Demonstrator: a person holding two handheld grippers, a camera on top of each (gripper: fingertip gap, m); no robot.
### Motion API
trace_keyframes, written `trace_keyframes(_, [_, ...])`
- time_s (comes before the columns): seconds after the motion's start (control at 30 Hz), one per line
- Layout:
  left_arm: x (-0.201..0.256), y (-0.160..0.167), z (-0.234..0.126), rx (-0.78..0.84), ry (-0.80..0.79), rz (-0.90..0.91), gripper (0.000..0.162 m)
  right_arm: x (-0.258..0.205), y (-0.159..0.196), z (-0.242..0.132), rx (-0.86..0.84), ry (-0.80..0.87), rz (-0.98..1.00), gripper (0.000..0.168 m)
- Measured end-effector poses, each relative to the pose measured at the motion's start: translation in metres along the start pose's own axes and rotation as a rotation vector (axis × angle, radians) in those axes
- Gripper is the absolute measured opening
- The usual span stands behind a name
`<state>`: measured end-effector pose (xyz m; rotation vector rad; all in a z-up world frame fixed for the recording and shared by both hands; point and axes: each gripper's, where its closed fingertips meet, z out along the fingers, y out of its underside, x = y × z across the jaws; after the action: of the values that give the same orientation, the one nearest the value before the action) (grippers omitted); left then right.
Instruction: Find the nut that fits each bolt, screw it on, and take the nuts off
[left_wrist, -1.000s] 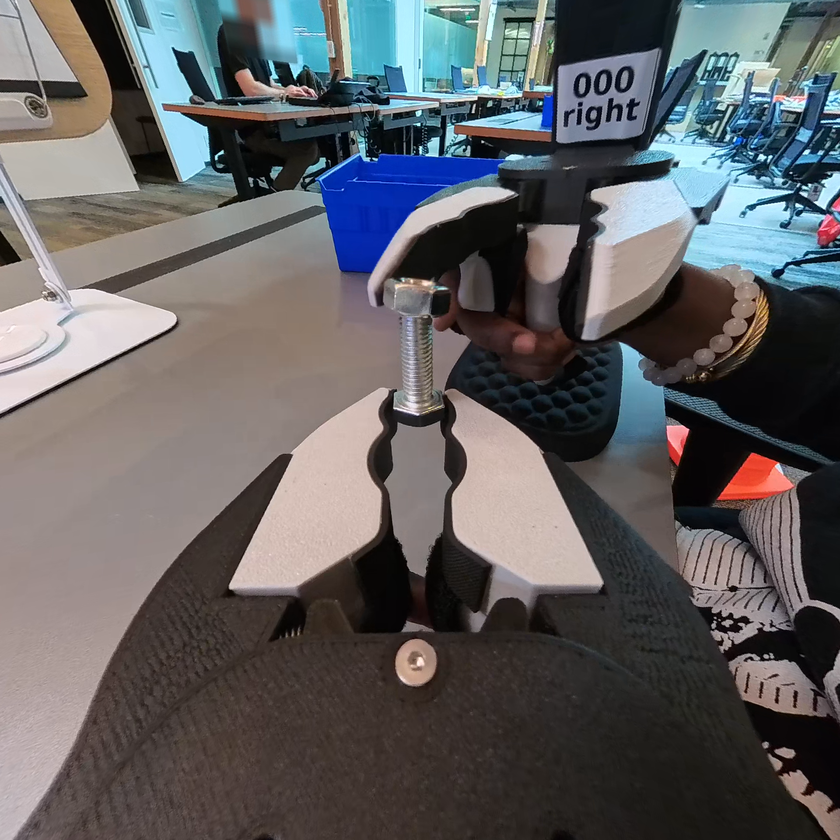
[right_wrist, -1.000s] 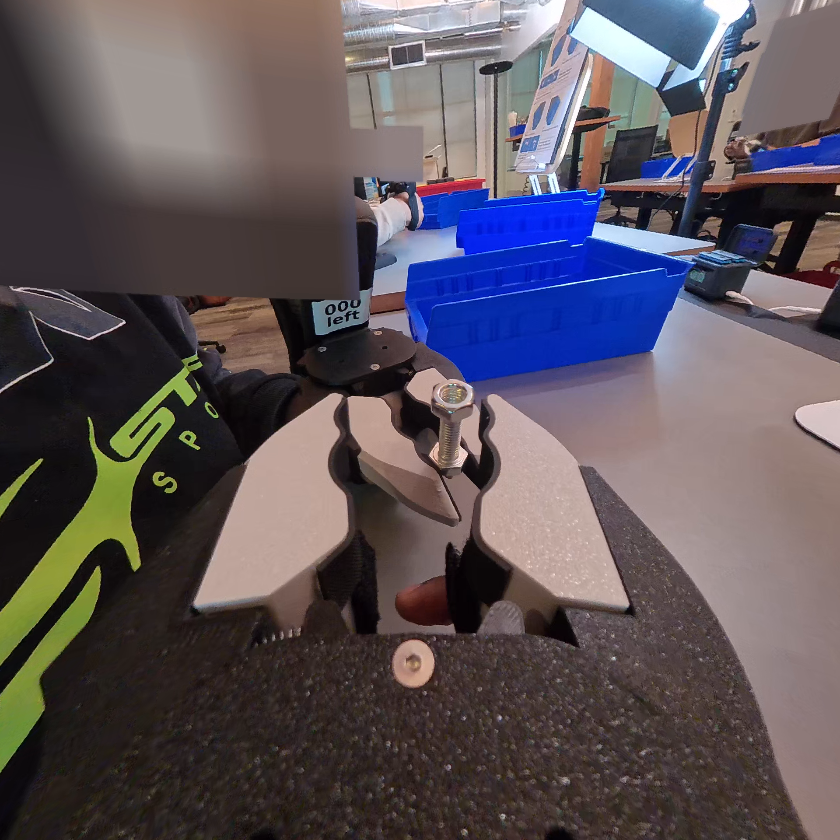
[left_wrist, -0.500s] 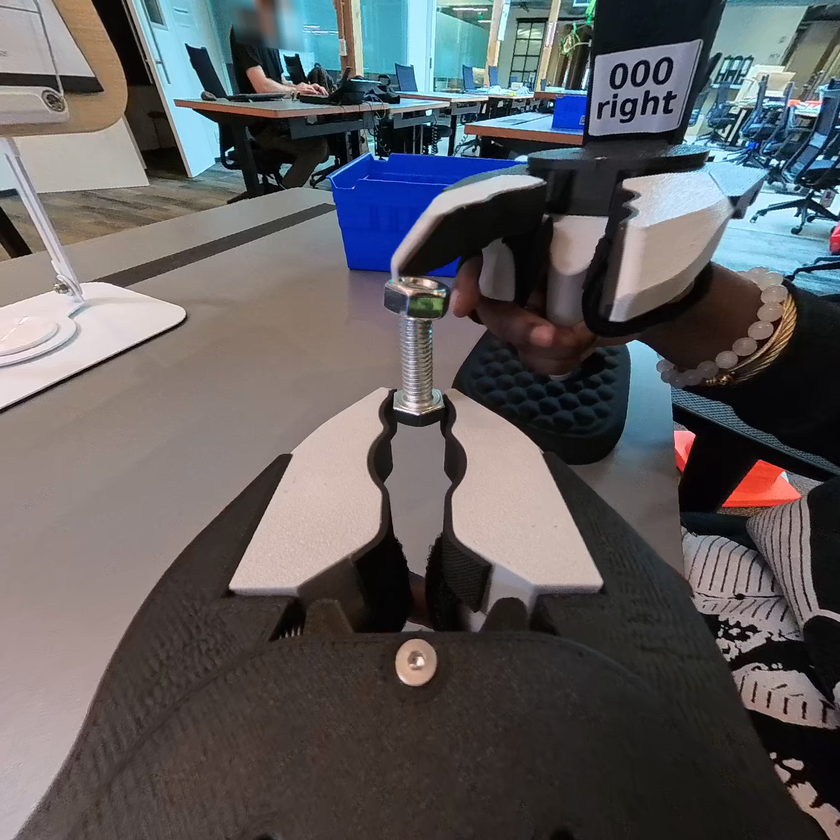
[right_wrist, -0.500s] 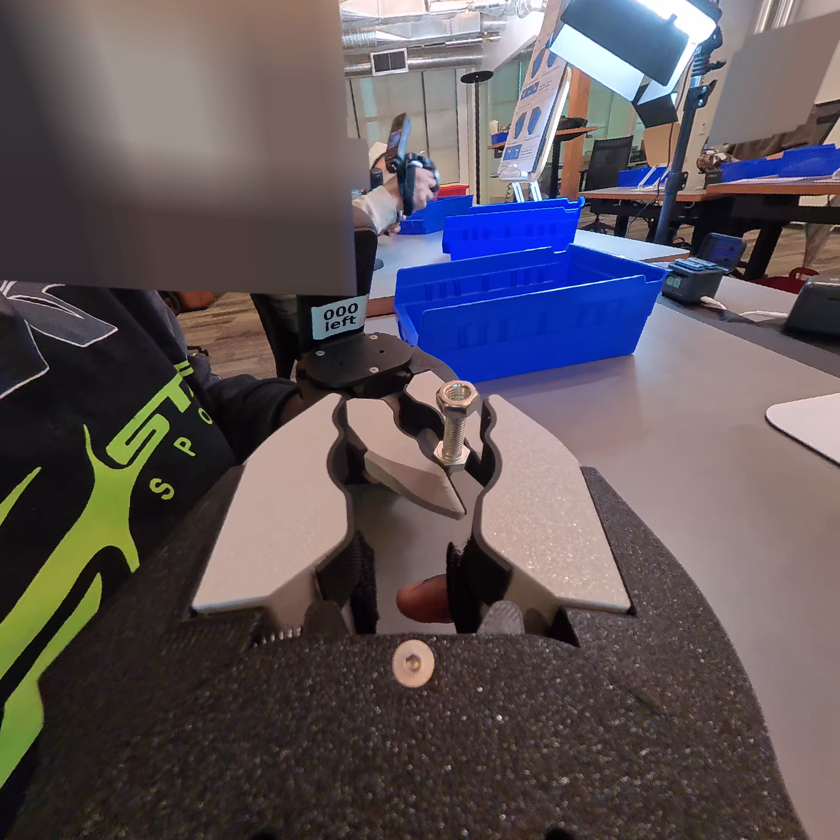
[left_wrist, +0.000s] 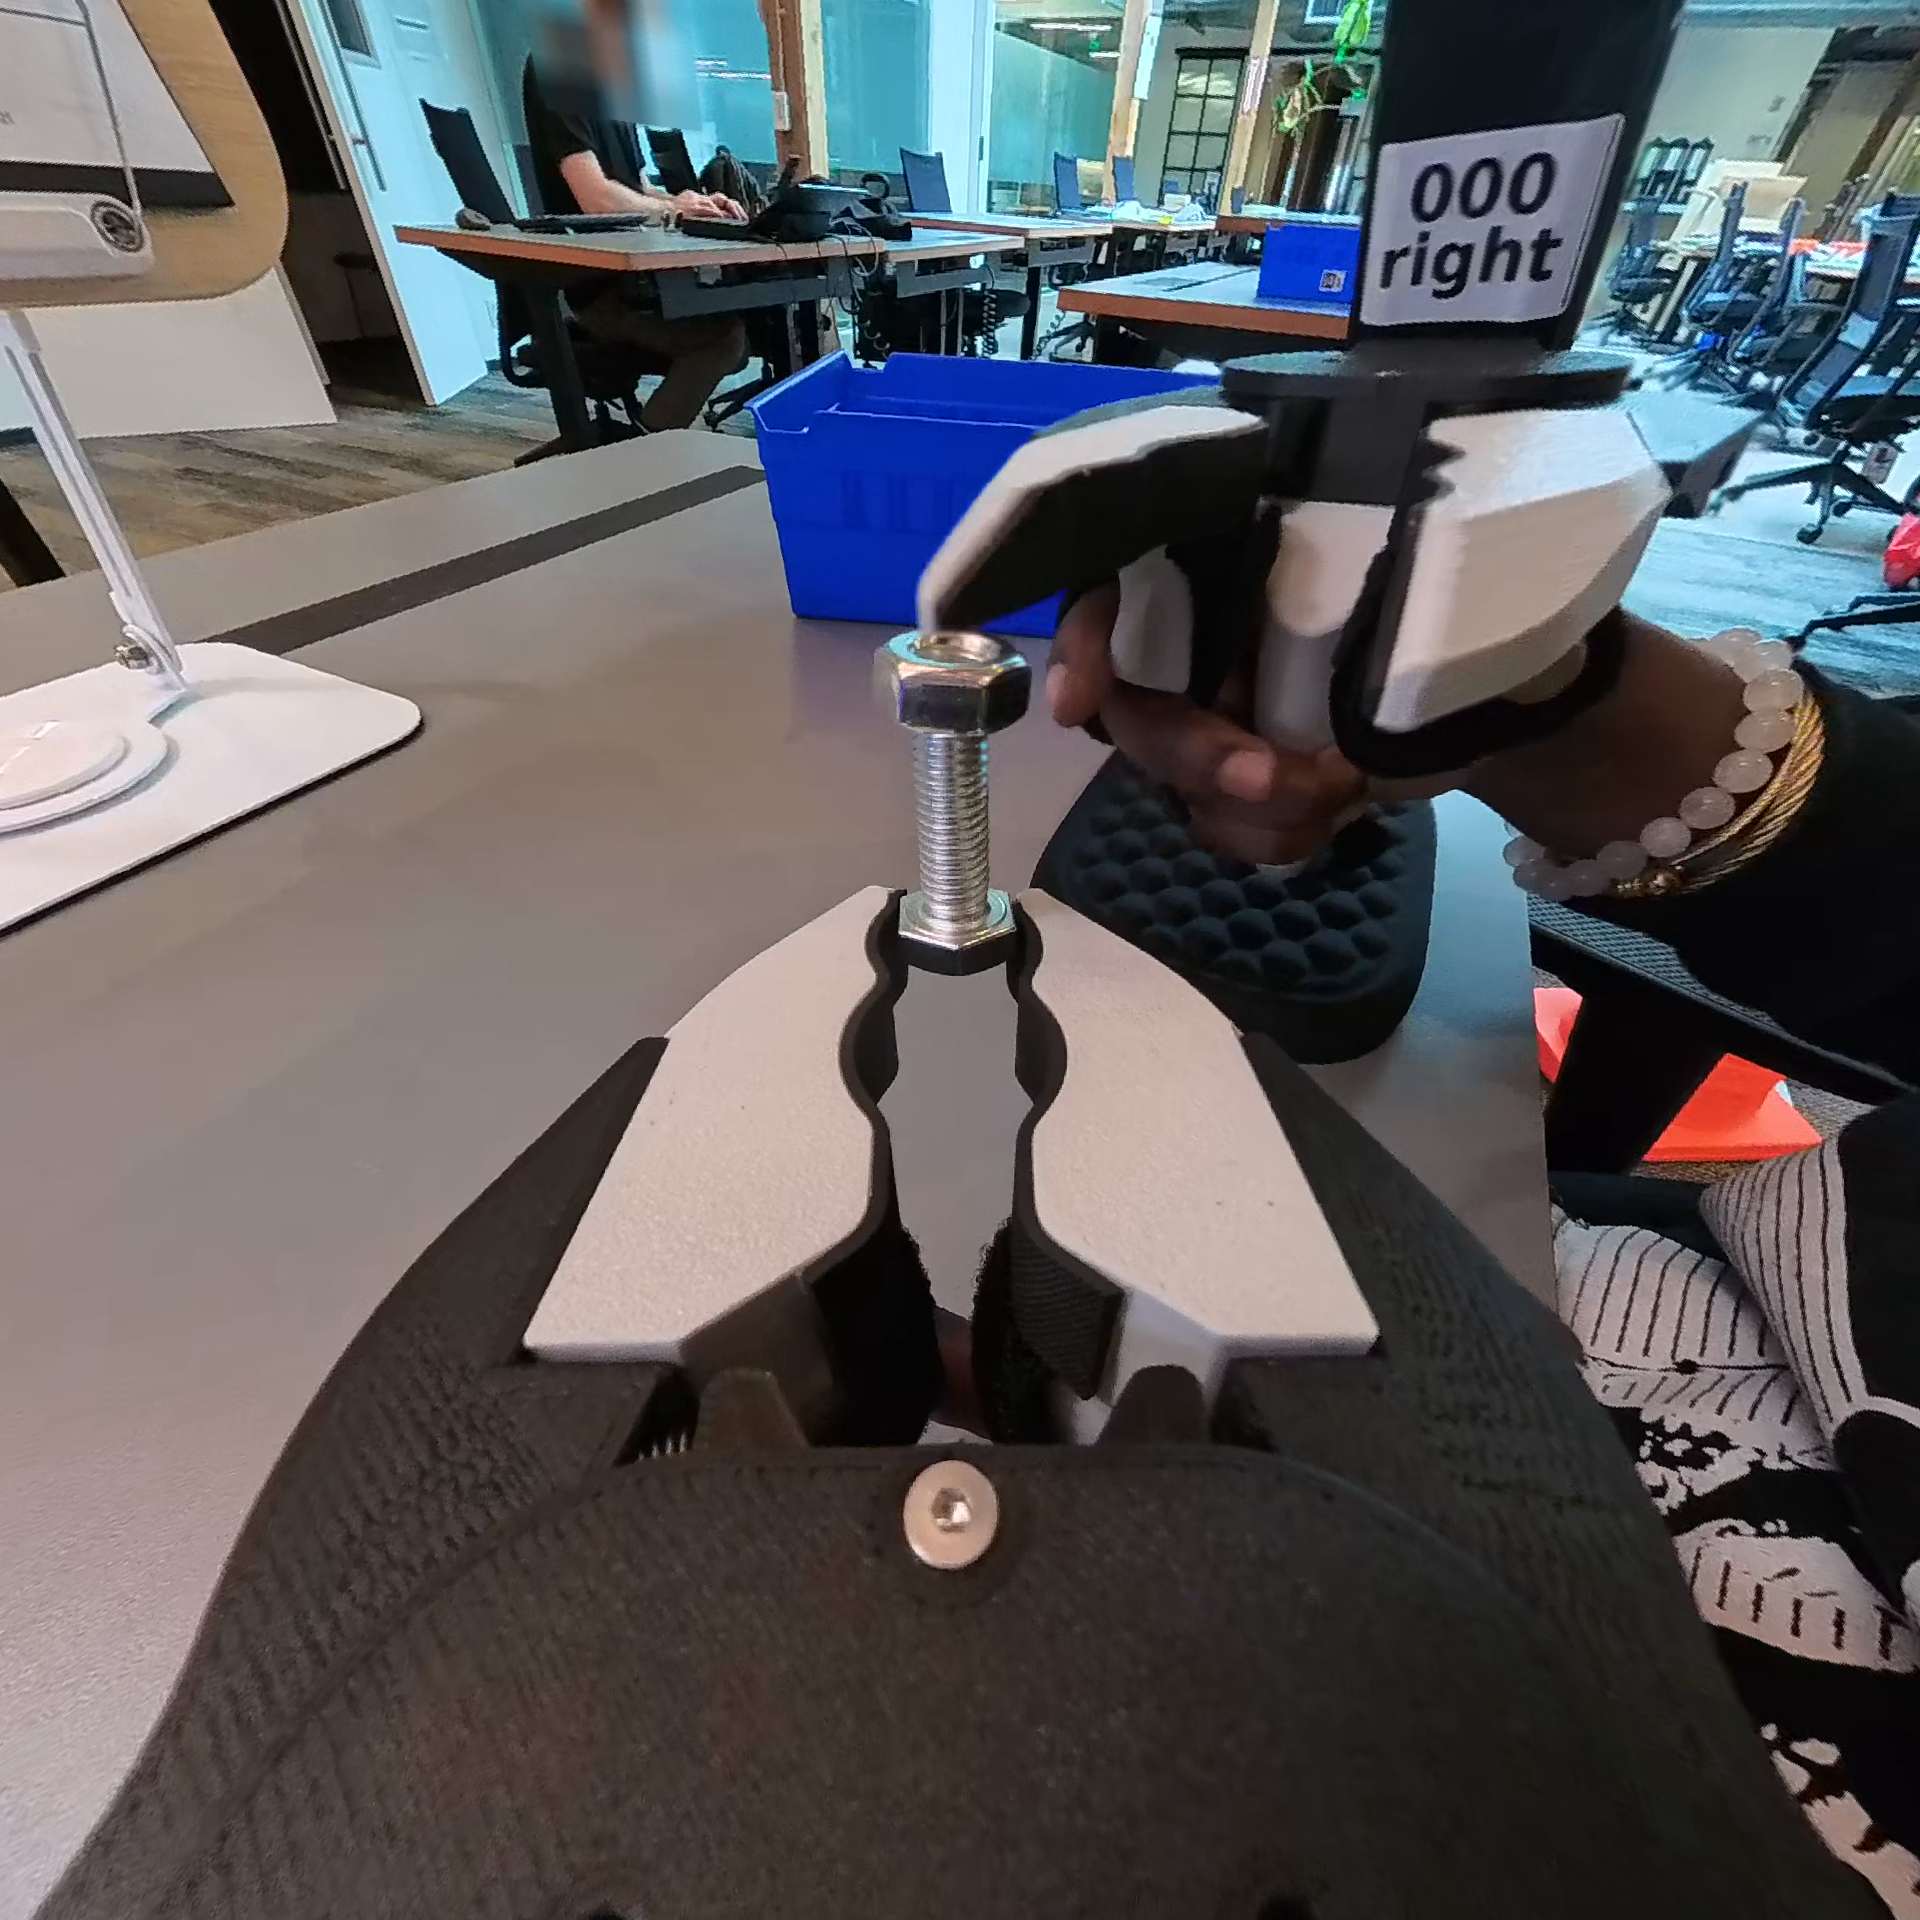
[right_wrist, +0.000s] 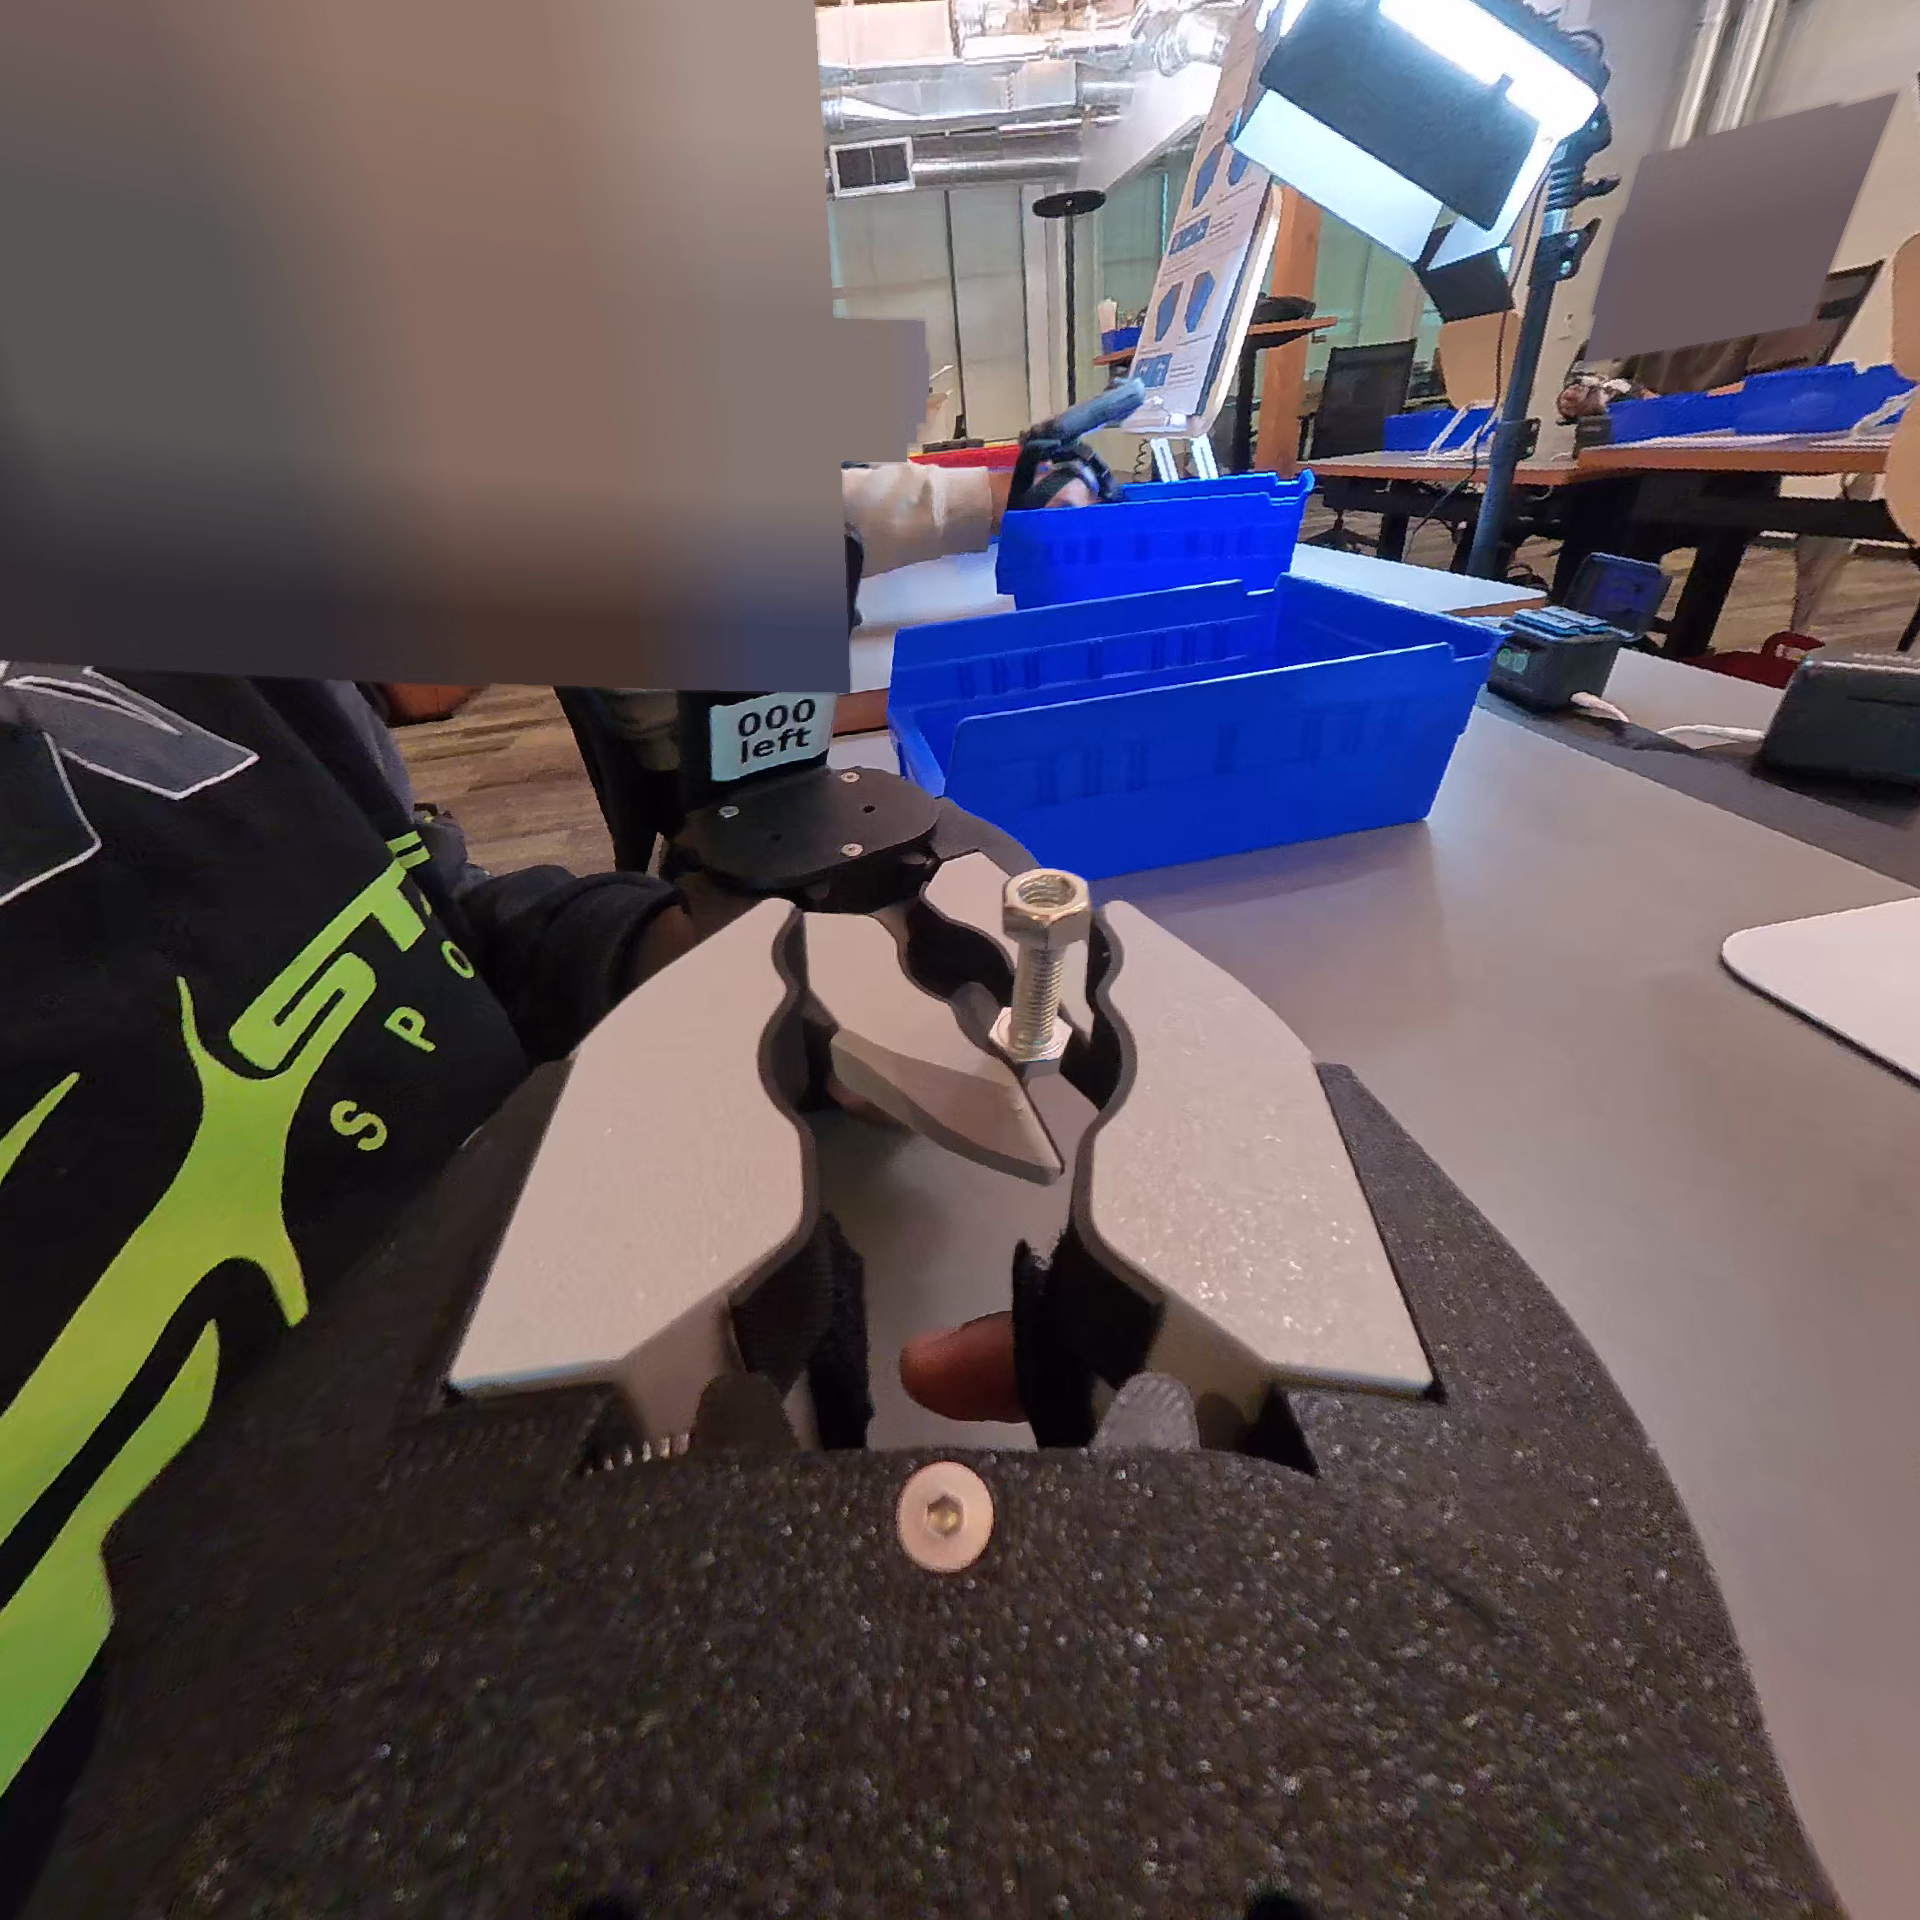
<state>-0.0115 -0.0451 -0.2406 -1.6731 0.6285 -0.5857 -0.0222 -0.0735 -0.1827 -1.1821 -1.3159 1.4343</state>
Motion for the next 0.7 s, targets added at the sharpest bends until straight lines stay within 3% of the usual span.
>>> trace_keyframes(0.17, [0.001,0.0,0.0,0.001,0.004,0.005,0.018,-0.001,0.002,0.009,-0.016,-0.011,-0.018,0.06])
trace_keyframes(0.43, [-0.001,-0.001,-0.001,0.005,-0.002,-0.003,0.018,-0.004,0.0,-0.001,0.011,-0.005,-0.009,0.042])
trace_keyframes(0.7, [0.002,0.0,0.0,0.004,0.013,0.003,0.018,0.0,0.002,0.015,0.006,0.007,-0.03,0.061])
